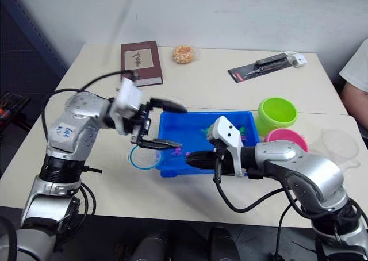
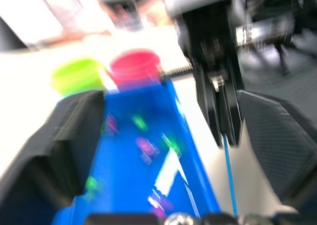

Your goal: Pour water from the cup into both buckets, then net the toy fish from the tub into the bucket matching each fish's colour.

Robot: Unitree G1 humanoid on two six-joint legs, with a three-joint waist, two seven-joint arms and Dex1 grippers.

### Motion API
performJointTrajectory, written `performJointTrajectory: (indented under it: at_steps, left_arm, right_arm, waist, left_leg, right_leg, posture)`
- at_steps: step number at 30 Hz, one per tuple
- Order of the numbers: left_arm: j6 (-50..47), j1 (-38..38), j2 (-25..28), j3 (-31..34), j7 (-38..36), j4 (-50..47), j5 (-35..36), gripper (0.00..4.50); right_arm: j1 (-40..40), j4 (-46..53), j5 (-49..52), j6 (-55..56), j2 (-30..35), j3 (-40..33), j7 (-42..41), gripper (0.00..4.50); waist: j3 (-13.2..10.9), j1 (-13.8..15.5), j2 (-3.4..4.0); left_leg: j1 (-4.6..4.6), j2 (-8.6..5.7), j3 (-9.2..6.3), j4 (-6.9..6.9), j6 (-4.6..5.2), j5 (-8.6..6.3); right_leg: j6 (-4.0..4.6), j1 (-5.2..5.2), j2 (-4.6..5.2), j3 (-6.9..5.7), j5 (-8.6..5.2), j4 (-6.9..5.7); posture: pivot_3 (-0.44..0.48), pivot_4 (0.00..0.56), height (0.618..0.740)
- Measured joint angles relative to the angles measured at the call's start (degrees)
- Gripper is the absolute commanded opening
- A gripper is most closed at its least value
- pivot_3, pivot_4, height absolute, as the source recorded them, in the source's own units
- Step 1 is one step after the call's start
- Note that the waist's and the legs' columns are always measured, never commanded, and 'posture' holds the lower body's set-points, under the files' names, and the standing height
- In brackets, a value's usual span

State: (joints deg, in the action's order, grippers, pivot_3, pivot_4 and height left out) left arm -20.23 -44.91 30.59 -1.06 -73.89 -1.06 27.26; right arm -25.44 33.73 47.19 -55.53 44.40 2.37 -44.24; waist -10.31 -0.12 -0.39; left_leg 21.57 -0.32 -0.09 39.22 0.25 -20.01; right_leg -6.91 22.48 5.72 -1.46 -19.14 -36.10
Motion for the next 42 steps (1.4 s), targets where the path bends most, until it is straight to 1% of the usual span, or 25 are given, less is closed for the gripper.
performJointTrajectory:
  at_steps: [2,4,7,9,11,13,15,17,18,21,23,26,29,32,36,42]
  left_arm:
    - [-1.1,0.77,2.7,2.99,0.08,0.4,1.57,4.44]
    - [-4.16,0.99,4.87,6.11,1.15,1.47,3.63,4.44]
    - [-6.72,2.02,8.18,10.8,3.19,2.35,5.86,4.44]
    - [-6.47,4.87,11.48,13.14,3.14,3.1,5.82,4.44]
    - [-4.5,9.99,14.45,13.55,2.13,4.07,4.37,4.44]
    - [-3.19,15.26,15.03,13.27,1.5,4.53,2.98,4.44]
    - [-2.85,17.89,14.49,12.81,1.89,4.03,2.84,4.44]
    - [-2.77,19.65,13.2,12.62,3.32,2.35,2.83,4.44]
    - [-2.78,20.41,12.52,12.21,4.02,1.46,2.83,4.44]
    - [-2.87,21.18,10.64,11.07,5.99,0.1,2.83,4.44]
    - [-2.85,21.09,10.5,10.72,6.86,-0.94,2.83,4.44]
    - [-2.81,20.96,10.09,10.6,7.66,-1.04,2.84,4.44]
    - [-2.83,19.89,9.22,9.46,7.52,-1.05,2.89,4.44]
    - [-2.82,19.12,8.75,8.76,7.47,-1.12,2.91,4.44]
    - [-2.84,19.08,8.65,8.39,7.48,-1.19,2.91,4.44]
    - [-2.85,19.08,8.53,7.78,7.52,-1.28,2.91,4.44]
  right_arm:
    - [1.9,0.06,0.48,0.32,1.53,-3.55,-0.24,0.0]
    - [4.4,0.3,1.59,0.31,2.63,-7.43,-0.17,0.0]
    - [10.09,0.99,1.74,0.3,6.07,-13.45,0.0,0.0]
    - [14.57,0.82,0.49,0.72,8.96,-17.95,-0.26,0.0]
    - [18.62,0.25,-2.48,2.3,11.92,-21.31,-0.96,0.0]
    - [21.92,-0.84,-6.01,4.47,14.06,-23.74,-1.44,0.0]
    - [22.91,-1.0,-7.09,5.51,14.04,-25.03,-1.33,0.0]
    - [23.47,-1.04,-6.99,3.48,14.04,-25.41,0.03,0.0]
    - [23.61,-1.16,-6.22,1.4,13.62,-25.43,1.15,0.0]
    - [20.78,-2.4,-0.48,-6.28,7.46,-26.9,7.14,0.0]
    - [19.45,-2.43,1.67,-11.99,6.5,-27.14,10.78,0.0]
    - [17.44,-2.9,3.37,-20.0,4.88,-27.64,16.23,0.0]
    - [12.7,-4.84,4.76,-27.41,-1.19,-28.17,21.55,0.0]
    - [9.63,-5.42,5.18,-34.82,-3.97,-28.49,25.45,0.0]
    - [7.36,-7.5,8.45,-36.64,-7.18,-30.75,30.13,0.0]
    - [6.06,-10.88,12.44,-36.69,-7.15,-30.91,39.36,0.0]
  waist:
    - [0.0,-0.05,0.0]
    - [0.0,0.04,0.0]
    - [0.0,0.19,0.0]
    - [0.0,0.18,0.0]
    - [0.01,0.17,0.02]
    - [0.01,0.13,0.01]
    - [0.0,0.14,-0.01]
    - [0.0,0.14,-0.01]
    - [0.0,0.18,-0.01]
    - [0.03,0.18,-0.06]
    - [0.04,0.13,-0.05]
    - [0.04,0.13,-0.04]
    - [0.04,0.02,-0.04]
    - [0.04,0.03,-0.04]
    - [0.04,0.0,-0.04]
    - [0.04,0.04,-0.04]
  left_leg:
    - [0.0,0.01,0.0,-0.01,-0.01,0.0]
    - [-0.01,0.01,0.01,0.0,-0.01,0.0]
    - [0.0,-0.01,0.0,0.0,0.0,0.0]
    - [-0.01,-0.02,0.03,-0.03,0.02,-0.01]
    - [-0.08,-0.03,0.13,-0.06,0.02,-0.01]
    - [-0.1,0.0,0.21,-0.05,0.02,0.0]
    - [-0.1,0.02,0.2,-0.02,0.03,0.0]
    - [-0.13,0.02,0.2,-0.02,0.03,0.0]
    - [-0.13,0.02,0.18,-0.02,0.03,0.0]
    - [-0.12,0.0,0.14,-0.02,0.0,0.02]
    - [-0.11,0.0,0.14,-0.03,0.0,0.02]
    - [-0.12,0.0,0.14,-0.03,0.0,0.02]
    - [-0.12,-0.01,0.22,-0.03,-0.01,0.03]
    - [-0.12,-0.01,0.25,-0.06,-0.01,0.03]
    - [-0.12,-0.01,0.32,-0.06,0.0,0.03]
    - [-0.11,0.0,0.31,-0.07,0.0,0.03]
  right_leg:
    - [0.0,0.0,-0.01,-0.02,0.0,0.0]
    - [0.0,-0.01,0.0,-0.06,0.0,-0.02]
    - [-0.01,-0.03,0.03,-0.05,0.0,0.01]
    - [-0.01,-0.04,0.04,-0.05,0.0,0.02]
    - [-0.01,-0.04,0.03,-0.05,0.0,0.01]
    - [-0.04,-0.04,-0.02,-0.03,0.02,-0.01]
    - [-0.05,-0.04,-0.01,0.09,0.04,-0.05]
    - [-0.06,-0.05,0.13,0.27,0.04,-0.07]
    - [-0.05,-0.05,0.24,0.31,0.04,-0.07]
    - [-0.05,-0.03,0.32,0.29,0.04,-0.08]
    - [-0.05,-0.02,0.33,0.28,0.04,-0.08]
    - [-0.05,-0.03,0.32,0.25,0.04,-0.08]
    - [-0.05,0.02,0.28,0.24,0.04,-0.16]
    - [-0.05,0.08,0.26,0.25,0.04,-0.19]
    - [-0.05,0.08,0.13,0.26,0.04,-0.2]
    - [-0.05,0.09,0.18,0.3,0.04,-0.2]
  posture:
    - [0.0,0.15,0.738]
    - [0.0,0.15,0.738]
    - [0.0,0.15,0.738]
    - [0.0,0.15,0.738]
    - [0.0,0.15,0.738]
    - [0.0,0.15,0.738]
    - [0.0,0.15,0.738]
    - [0.0,0.15,0.738]
    - [0.0,0.15,0.738]
    - [0.0,0.15,0.738]
    - [0.0,0.15,0.738]
    - [0.0,0.15,0.738]
    - [0.0,0.15,0.738]
    - [0.0,0.15,0.738]
    - [0.0,0.15,0.738]
    - [0.0,0.15,0.738]
